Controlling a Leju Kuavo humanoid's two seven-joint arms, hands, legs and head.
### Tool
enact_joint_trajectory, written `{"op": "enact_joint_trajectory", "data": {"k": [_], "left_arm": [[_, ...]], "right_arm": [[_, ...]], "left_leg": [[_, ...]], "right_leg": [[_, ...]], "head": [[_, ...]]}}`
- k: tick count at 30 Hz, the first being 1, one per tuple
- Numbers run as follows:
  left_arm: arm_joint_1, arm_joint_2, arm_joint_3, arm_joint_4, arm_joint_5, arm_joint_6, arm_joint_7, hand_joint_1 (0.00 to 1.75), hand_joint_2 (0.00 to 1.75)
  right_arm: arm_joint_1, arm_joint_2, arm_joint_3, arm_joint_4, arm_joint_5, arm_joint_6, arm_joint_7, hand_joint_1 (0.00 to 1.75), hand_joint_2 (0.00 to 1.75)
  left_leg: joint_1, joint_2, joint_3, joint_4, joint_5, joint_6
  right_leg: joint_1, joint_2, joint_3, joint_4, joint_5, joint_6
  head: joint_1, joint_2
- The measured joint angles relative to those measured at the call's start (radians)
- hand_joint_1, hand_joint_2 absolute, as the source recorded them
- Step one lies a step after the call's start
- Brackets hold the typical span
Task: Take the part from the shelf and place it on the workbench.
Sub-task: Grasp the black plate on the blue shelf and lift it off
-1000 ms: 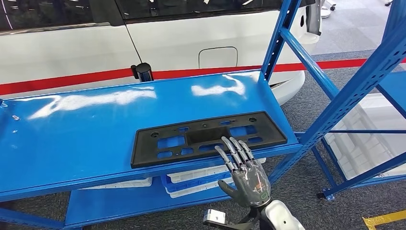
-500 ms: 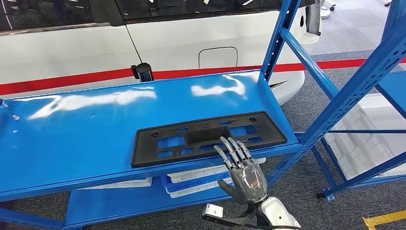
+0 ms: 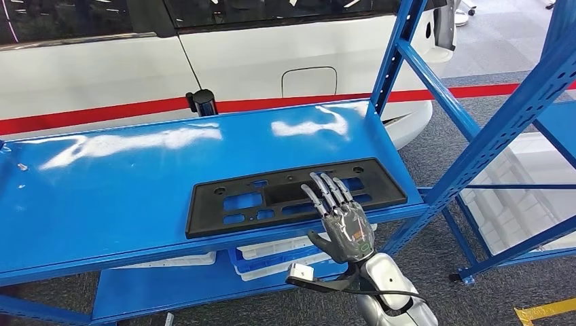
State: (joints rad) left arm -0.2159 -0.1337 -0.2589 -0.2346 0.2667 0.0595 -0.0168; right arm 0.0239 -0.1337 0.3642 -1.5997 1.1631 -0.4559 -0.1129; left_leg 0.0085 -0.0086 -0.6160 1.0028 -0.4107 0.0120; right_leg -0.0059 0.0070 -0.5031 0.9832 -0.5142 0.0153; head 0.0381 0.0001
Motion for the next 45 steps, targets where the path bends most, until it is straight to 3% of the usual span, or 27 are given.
{"op": "enact_joint_trajectory", "data": {"k": [15, 24, 45], "left_arm": [[-0.016, -0.015, 0.0, 0.0, -0.021, -0.012, 0.021, 0.0, 1.75], [-0.005, -0.009, -0.002, 0.0, -0.039, -0.038, -0.014, 0.0, 1.75], [0.016, 0.007, -0.003, 0.0, -0.046, -0.052, -0.03, 0.0, 1.75]], "right_arm": [[-0.011, 0.002, -0.008, 0.016, 0.001, -0.008, 0.019, 0.0, 1.75], [0.011, 0.002, -0.02, 0.016, 0.012, -0.008, 0.037, 0.0, 1.75], [-0.06, 0.004, -0.037, 0.07, 0.013, -0.002, 0.04, 0.0, 1.75]], "left_leg": [[0.0, 0.0, 0.0, 0.0, 0.0, 0.0], [0.0, 0.0, 0.0, 0.0, 0.0, 0.0], [0.0, 0.0, 0.0, 0.0, 0.0, 0.0]], "right_leg": [[0.0, 0.0, 0.0, 0.0, 0.0, 0.0], [0.0, 0.0, 0.0, 0.0, 0.0, 0.0], [0.0, 0.0, 0.001, 0.0, 0.0, 0.0]], "head": [[0.0, 0.0], [0.0, 0.0], [0.0, 0.0]]}}
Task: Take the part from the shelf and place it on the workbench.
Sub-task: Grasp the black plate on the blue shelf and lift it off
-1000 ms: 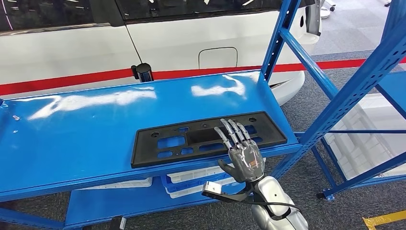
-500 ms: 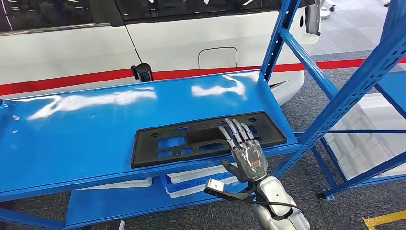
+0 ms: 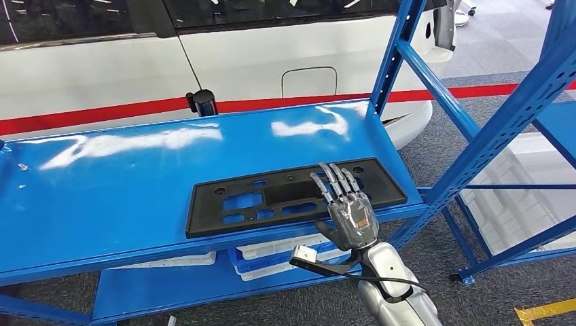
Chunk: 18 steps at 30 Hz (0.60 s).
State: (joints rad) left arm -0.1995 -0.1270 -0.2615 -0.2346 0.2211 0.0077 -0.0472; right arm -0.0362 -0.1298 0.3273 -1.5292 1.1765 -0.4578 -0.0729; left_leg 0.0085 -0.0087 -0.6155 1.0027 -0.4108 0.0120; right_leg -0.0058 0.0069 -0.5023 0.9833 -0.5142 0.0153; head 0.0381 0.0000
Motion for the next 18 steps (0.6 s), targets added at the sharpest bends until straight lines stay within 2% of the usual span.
{"op": "enact_joint_trajectory", "data": {"k": [8, 18], "left_arm": [[0.0, -0.001, 0.0, 0.0, -0.006, 0.001, 0.012, 0.0, 1.75], [0.001, -0.004, 0.0, 0.0, -0.018, -0.011, 0.014, 0.0, 1.75]], "right_arm": [[-0.008, 0.0, 0.0, 0.004, 0.0, 0.003, 0.002, 0.0, 1.75], [-0.064, 0.0, -0.005, 0.068, -0.005, -0.002, 0.003, 0.0, 1.75]], "left_leg": [[0.0, 0.0, 0.0, 0.0, 0.0, 0.0], [0.0, 0.0, 0.0, 0.0, 0.0, 0.0]], "right_leg": [[0.0, 0.0, 0.0, 0.0, 0.0, 0.0], [0.0, 0.0, 0.001, 0.0, 0.0, 0.0]], "head": [[0.0, 0.0], [0.0, 0.0]]}}
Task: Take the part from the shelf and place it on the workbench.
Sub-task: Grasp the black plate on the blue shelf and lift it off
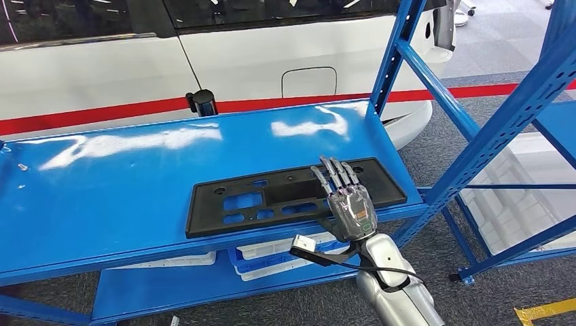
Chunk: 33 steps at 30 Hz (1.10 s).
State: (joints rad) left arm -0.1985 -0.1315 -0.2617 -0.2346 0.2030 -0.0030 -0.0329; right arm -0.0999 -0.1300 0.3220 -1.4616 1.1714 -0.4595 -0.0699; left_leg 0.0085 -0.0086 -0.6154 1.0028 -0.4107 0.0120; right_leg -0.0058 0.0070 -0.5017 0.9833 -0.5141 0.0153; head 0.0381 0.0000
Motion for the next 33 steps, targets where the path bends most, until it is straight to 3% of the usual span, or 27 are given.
{"op": "enact_joint_trajectory", "data": {"k": [9, 10, 13, 14, 27, 31, 33], "left_arm": [[-0.002, -0.002, 0.0, 0.0, -0.014, 0.0, 0.015, 0.0, 1.75], [-0.005, -0.003, 0.0, 0.0, -0.015, 0.002, 0.022, 0.0, 1.75], [-0.013, -0.01, 0.0, 0.0, -0.015, 0.008, 0.038, 0.0, 1.75], [-0.015, -0.011, 0.0, 0.0, -0.015, 0.01, 0.042, 0.0, 1.75], [-0.043, -0.032, 0.0, 0.0, -0.015, 0.015, 0.063, 0.0, 1.75], [-0.038, -0.026, 0.0, 0.0, -0.019, 0.009, 0.042, 0.0, 0.0], [-0.038, -0.025, 0.0, 0.0, -0.024, 0.009, 0.035, 0.0, 0.0]], "right_arm": [[-0.098, 0.003, 0.0, 0.094, -0.001, 0.006, 0.011, 0.0, 1.75], [-0.111, 0.004, 0.0, 0.109, -0.001, 0.007, 0.013, 0.17, 1.75], [-0.146, 0.008, 0.0, 0.153, -0.002, 0.008, 0.016, 1.47, 1.75], [-0.155, 0.009, 0.0, 0.166, -0.004, 0.009, 0.016, 1.75, 1.75], [-0.214, 0.011, 0.004, 0.256, -0.033, 0.039, 0.009, 1.75, 1.75], [-0.225, 0.011, 0.007, 0.261, -0.035, 0.031, 0.006, 1.75, 1.75], [-0.228, 0.011, 0.008, 0.261, -0.036, 0.028, 0.006, 1.75, 1.75]], "left_leg": [[0.0, 0.0, 0.0, 0.0, 0.0, 0.0], [0.0, 0.0, 0.0, 0.0, 0.0, 0.0], [0.0, 0.0, 0.0, 0.0, 0.0, 0.0], [0.0, 0.0, 0.0, 0.0, 0.0, 0.0], [0.0, 0.0, 0.0, 0.0, 0.001, 0.001], [0.0, -0.001, 0.001, 0.0, 0.001, 0.001], [0.0, -0.001, 0.001, 0.0, 0.001, 0.001]], "right_leg": [[0.0, 0.0, 0.0, 0.0, 0.0, 0.0], [0.0, 0.0, 0.0, 0.0, 0.0, 0.0], [0.0, 0.0, 0.002, 0.0, 0.0, 0.0], [0.0, 0.0, 0.003, 0.0, 0.0, 0.0], [0.0, 0.0, 0.007, 0.0, 0.001, 0.0], [0.0, -0.001, 0.002, 0.0, 0.0, 0.0], [0.0, -0.001, 0.001, 0.0, 0.0, 0.0]], "head": [[0.0, 0.0], [0.0, 0.0], [0.0, 0.0], [0.0, 0.0], [0.0, 0.0], [0.0, 0.0], [0.0, 0.0]]}}
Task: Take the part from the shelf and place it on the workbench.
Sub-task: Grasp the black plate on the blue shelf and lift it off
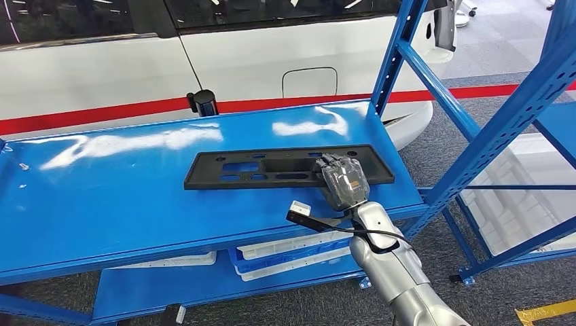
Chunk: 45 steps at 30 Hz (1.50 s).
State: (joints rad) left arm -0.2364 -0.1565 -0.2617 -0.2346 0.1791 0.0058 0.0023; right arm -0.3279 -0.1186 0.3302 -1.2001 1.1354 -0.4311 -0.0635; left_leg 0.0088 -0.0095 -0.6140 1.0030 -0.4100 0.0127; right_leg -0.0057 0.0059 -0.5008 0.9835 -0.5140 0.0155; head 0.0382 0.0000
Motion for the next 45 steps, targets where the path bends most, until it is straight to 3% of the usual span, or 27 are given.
{"op": "enact_joint_trajectory", "data": {"k": [12, 21, 28, 45], "left_arm": [[0.018, 0.013, 0.0, 0.0, 0.002, -0.028, -0.066, 0.0, 0.0], [0.043, 0.03, 0.001, 0.0, -0.002, -0.029, -0.111, 0.0, 0.0], [0.057, 0.042, 0.003, 0.005, -0.007, -0.025, -0.138, 0.0, 0.0], [0.068, 0.043, 0.004, 0.012, -0.005, -0.029, -0.143, 0.0, 0.0]], "right_arm": [[-0.011, 0.005, 0.012, 0.012, 0.004, -0.008, -0.004, 1.75, 1.75], [-0.018, 0.013, 0.025, -0.026, 0.041, -0.085, -0.004, 1.75, 1.75], [-0.101, 0.025, 0.039, -0.109, 0.052, -0.097, -0.02, 1.75, 1.75], [-0.156, 0.043, 0.068, -0.114, 0.048, -0.104, -0.03, 1.75, 1.75]], "left_leg": [[0.0, 0.001, 0.001, 0.0, 0.0, 0.0], [0.0, 0.001, 0.001, 0.0, 0.001, 0.0], [0.0, 0.0, 0.0, 0.0, 0.001, 0.0], [0.0, 0.0, 0.0, 0.0, 0.001, 0.0]], "right_leg": [[0.0, 0.001, 0.009, 0.0, 0.001, 0.0], [0.001, 0.001, 0.01, 0.0, 0.001, 0.0], [0.001, 0.001, 0.009, 0.0, 0.0, 0.0], [0.0, 0.0, 0.009, 0.0, 0.0, 0.0]], "head": [[0.0, 0.0], [0.0, 0.0], [0.0, 0.0], [0.0, 0.0]]}}
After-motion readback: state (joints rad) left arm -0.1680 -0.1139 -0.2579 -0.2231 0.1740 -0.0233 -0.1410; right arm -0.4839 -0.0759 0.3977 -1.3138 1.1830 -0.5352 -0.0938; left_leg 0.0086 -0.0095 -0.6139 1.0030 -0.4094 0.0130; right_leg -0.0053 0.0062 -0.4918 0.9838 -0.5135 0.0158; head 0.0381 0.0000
